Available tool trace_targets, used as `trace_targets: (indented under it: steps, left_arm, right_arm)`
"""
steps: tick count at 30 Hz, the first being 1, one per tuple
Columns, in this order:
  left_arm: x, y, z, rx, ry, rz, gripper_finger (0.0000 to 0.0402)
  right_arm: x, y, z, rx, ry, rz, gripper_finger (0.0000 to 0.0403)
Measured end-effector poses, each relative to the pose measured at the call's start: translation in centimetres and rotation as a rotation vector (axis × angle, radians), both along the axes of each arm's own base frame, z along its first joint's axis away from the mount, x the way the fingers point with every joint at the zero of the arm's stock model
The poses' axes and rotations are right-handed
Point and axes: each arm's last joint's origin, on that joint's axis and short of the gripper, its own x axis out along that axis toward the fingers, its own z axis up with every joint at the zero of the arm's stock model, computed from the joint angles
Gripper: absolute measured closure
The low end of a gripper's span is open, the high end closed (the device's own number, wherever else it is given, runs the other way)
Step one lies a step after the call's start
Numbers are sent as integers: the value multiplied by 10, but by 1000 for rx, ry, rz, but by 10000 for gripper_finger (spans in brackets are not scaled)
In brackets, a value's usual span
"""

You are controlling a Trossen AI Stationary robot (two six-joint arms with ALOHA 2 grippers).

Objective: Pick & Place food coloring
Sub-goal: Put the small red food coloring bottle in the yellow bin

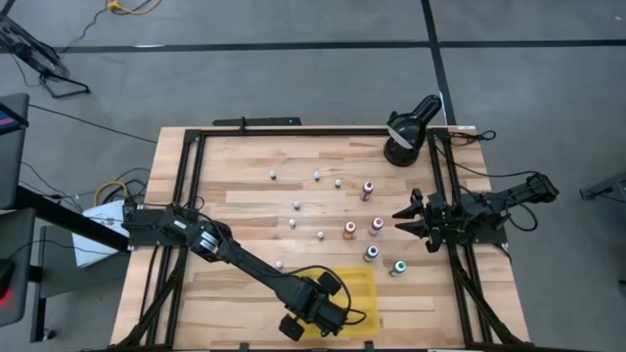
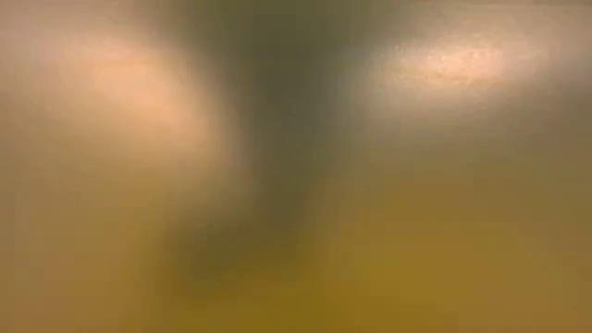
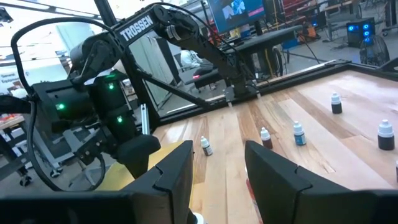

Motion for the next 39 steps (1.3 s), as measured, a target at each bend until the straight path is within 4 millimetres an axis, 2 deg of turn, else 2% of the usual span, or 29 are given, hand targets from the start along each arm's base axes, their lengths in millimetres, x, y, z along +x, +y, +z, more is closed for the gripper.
trace_targets:
  steps: [22, 27, 39]
  left_arm:
    - [-3, 1, 0, 4, 33, 37, 329]
    - [1, 0, -12, -17, 42, 52, 329]
    - [2, -2, -12, -54, 50, 70, 322]
  right_arm:
    - [0, 0, 0, 0, 0, 0, 266]
    - [0, 0, 0, 0, 0, 0, 264]
    - [0, 0, 0, 0, 1, 0, 264]
